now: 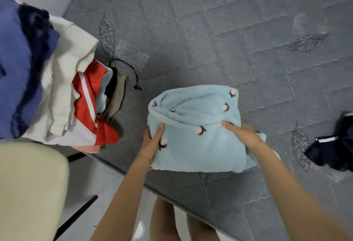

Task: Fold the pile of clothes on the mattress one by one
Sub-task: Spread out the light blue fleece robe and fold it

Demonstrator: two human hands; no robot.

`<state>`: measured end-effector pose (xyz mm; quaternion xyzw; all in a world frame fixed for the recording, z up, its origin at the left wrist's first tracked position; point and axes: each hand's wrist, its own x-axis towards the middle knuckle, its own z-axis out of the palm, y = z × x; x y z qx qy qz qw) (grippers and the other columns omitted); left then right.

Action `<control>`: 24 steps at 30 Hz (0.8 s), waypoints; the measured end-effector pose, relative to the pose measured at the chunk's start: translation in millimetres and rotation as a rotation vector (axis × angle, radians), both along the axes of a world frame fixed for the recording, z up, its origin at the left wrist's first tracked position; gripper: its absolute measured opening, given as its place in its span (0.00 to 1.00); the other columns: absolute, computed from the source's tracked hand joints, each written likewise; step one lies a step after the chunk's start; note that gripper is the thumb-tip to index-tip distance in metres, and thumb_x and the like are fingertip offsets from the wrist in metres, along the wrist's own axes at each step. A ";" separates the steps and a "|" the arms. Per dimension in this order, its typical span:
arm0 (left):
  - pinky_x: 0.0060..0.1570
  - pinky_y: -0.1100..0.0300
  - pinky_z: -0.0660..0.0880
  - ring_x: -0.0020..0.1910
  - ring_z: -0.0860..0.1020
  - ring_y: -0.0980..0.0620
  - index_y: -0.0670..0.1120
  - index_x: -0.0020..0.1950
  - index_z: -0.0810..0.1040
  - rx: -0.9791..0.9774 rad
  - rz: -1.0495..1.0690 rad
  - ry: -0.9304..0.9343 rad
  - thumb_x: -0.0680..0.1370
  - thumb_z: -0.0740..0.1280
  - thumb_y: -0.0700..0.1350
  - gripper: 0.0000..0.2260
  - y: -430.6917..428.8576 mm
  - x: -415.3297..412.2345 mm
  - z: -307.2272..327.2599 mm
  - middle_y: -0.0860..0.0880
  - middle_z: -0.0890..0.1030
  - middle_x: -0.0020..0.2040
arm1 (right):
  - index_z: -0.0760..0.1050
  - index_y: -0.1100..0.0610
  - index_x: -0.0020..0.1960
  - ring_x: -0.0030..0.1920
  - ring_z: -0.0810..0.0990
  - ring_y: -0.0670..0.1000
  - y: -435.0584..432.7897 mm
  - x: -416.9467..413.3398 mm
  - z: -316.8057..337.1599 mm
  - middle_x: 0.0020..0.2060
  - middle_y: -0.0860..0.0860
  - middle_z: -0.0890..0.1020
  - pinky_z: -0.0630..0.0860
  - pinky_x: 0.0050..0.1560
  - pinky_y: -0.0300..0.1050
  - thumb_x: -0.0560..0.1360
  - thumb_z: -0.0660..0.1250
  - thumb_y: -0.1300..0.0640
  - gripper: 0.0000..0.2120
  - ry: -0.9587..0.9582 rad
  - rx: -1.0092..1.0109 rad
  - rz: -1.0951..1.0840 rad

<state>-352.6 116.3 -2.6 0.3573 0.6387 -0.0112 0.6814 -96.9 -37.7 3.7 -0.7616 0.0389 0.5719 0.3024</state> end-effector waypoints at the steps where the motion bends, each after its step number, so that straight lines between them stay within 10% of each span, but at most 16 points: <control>1: 0.59 0.48 0.75 0.57 0.78 0.50 0.53 0.71 0.67 0.005 -0.022 -0.006 0.62 0.71 0.72 0.43 2.0 -1.3 3.2 0.52 0.77 0.62 | 0.79 0.50 0.48 0.36 0.84 0.44 -9.3 -8.4 3.4 0.36 0.43 0.85 0.77 0.29 0.35 0.65 0.75 0.40 0.19 0.017 0.014 -0.054; 7: 0.39 0.62 0.74 0.40 0.80 0.57 0.49 0.45 0.79 0.388 -0.125 0.022 0.71 0.73 0.57 0.13 33.3 -0.1 28.2 0.53 0.83 0.41 | 0.80 0.48 0.52 0.44 0.85 0.46 -35.6 -72.8 24.4 0.43 0.44 0.86 0.80 0.37 0.38 0.63 0.71 0.34 0.24 0.012 0.159 -0.288; 11: 0.29 0.71 0.68 0.26 0.71 0.63 0.48 0.31 0.74 0.627 -0.149 0.089 0.71 0.74 0.55 0.15 74.6 -10.3 34.6 0.54 0.74 0.28 | 0.80 0.48 0.55 0.48 0.84 0.47 -15.2 -131.8 24.6 0.47 0.46 0.86 0.80 0.50 0.46 0.72 0.68 0.38 0.18 -0.051 0.215 -0.372; 16: 0.33 0.65 0.67 0.31 0.72 0.57 0.46 0.34 0.74 0.673 -0.214 0.201 0.71 0.72 0.59 0.18 100.9 -32.4 12.6 0.52 0.76 0.31 | 0.79 0.45 0.43 0.44 0.82 0.42 20.0 -175.9 7.1 0.40 0.41 0.84 0.78 0.47 0.42 0.74 0.69 0.42 0.08 -0.242 0.165 -0.470; 24: 0.40 0.58 0.67 0.39 0.74 0.52 0.47 0.43 0.73 0.678 -0.328 0.259 0.75 0.66 0.62 0.18 93.6 -42.1 -18.1 0.53 0.75 0.37 | 0.79 0.56 0.46 0.45 0.81 0.51 30.3 -176.6 -17.0 0.42 0.50 0.83 0.78 0.49 0.48 0.73 0.68 0.38 0.20 -0.431 -0.028 -0.486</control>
